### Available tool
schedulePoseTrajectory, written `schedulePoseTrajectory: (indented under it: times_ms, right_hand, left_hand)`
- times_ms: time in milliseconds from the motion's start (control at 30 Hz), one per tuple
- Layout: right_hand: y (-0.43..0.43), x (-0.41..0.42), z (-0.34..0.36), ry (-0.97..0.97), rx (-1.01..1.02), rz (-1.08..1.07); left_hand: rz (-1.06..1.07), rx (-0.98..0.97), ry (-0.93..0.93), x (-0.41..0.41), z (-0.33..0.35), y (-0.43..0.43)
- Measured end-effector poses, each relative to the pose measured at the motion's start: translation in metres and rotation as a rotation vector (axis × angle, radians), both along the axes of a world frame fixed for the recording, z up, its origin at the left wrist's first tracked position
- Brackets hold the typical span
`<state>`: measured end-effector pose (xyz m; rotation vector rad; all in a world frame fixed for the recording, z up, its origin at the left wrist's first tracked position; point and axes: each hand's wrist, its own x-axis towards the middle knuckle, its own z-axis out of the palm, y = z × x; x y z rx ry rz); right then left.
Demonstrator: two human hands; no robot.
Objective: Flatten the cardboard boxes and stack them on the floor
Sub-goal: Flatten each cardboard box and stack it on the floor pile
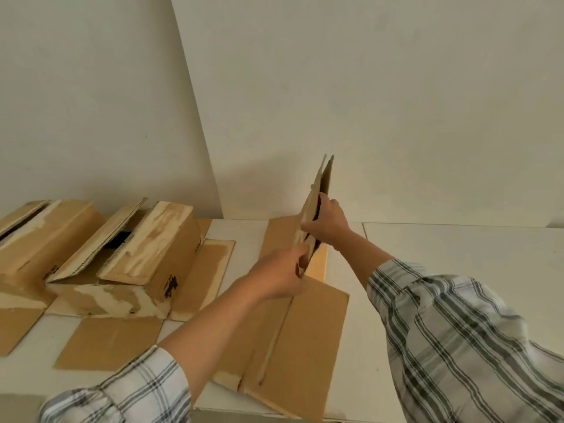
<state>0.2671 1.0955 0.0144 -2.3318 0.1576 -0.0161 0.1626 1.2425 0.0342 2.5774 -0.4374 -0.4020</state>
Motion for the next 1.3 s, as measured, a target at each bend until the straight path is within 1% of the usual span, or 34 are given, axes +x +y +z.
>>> schedulePoseTrajectory:
  times_ms: [67, 133, 200, 233, 300, 333, 400, 533, 667, 800, 867, 933, 967, 1033, 1067, 1133, 1200, 1300]
  right_hand:
    - [-0.005, -0.004, -0.008, -0.048, 0.129, -0.004]
    - [-0.014, -0.007, -0.013, -0.056, 0.326, -0.042]
    - [-0.028, -0.008, -0.014, -0.047, 0.512, -0.069]
    - [-0.038, -0.008, -0.015, -0.040, 0.597, -0.087]
    - [-0.061, -0.008, -0.017, -0.019, 0.685, -0.141]
    - [-0.074, -0.009, -0.019, -0.002, 0.680, -0.166]
    - [-0.098, -0.011, -0.028, 0.038, 0.629, -0.210]
    - [-0.142, -0.014, -0.065, 0.131, 0.496, -0.311]
    - [-0.170, -0.008, -0.101, 0.189, 0.205, -0.326]
    - [-0.196, 0.004, -0.139, 0.221, -0.024, -0.297]
    - [-0.204, 0.007, -0.156, 0.276, -0.129, -0.302]
    - [-0.208, 0.009, -0.174, 0.318, -0.282, -0.304]
    - [-0.208, 0.009, -0.184, 0.322, -0.382, -0.282]
    - [-0.206, 0.009, -0.204, 0.312, -0.565, -0.166]
    - [-0.204, 0.012, -0.215, 0.316, -0.585, -0.094]
    - [-0.193, 0.017, -0.230, 0.333, -0.533, 0.014]
    - [-0.181, 0.021, -0.241, 0.354, -0.492, 0.028]
    - [-0.173, 0.025, -0.255, 0.376, -0.534, 0.004]
  left_hand:
    - [-0.015, 0.019, -0.032, 0.000, -0.006, -0.006]
    - [0.057, -0.091, -0.068, 0.007, -0.012, -0.011]
    - [0.162, -0.193, -0.172, 0.016, -0.020, -0.014]
    - [0.209, -0.213, -0.229, 0.022, -0.026, -0.016]
    - [0.248, -0.184, -0.272, 0.035, -0.043, -0.020]
    - [0.248, -0.136, -0.247, 0.042, -0.054, -0.022]
    - [0.229, -0.039, -0.141, 0.052, -0.078, -0.026]
    - [0.122, 0.076, 0.111, 0.062, -0.131, -0.040]
    - [0.019, 0.201, 0.252, 0.071, -0.171, -0.063]
    - [-0.033, 0.289, 0.267, 0.091, -0.202, -0.084]
    - [-0.062, 0.349, 0.247, 0.103, -0.214, -0.092]
    - [-0.083, 0.389, 0.233, 0.117, -0.225, -0.100]
    - [-0.084, 0.393, 0.234, 0.124, -0.231, -0.104]
    - [-0.070, 0.373, 0.241, 0.136, -0.238, -0.108]
    - [-0.059, 0.361, 0.247, 0.143, -0.242, -0.110]
    - [-0.037, 0.351, 0.266, 0.155, -0.247, -0.112]
    - [-0.020, 0.350, 0.287, 0.162, -0.251, -0.113]
    - [-0.013, 0.369, 0.291, 0.167, -0.257, -0.115]
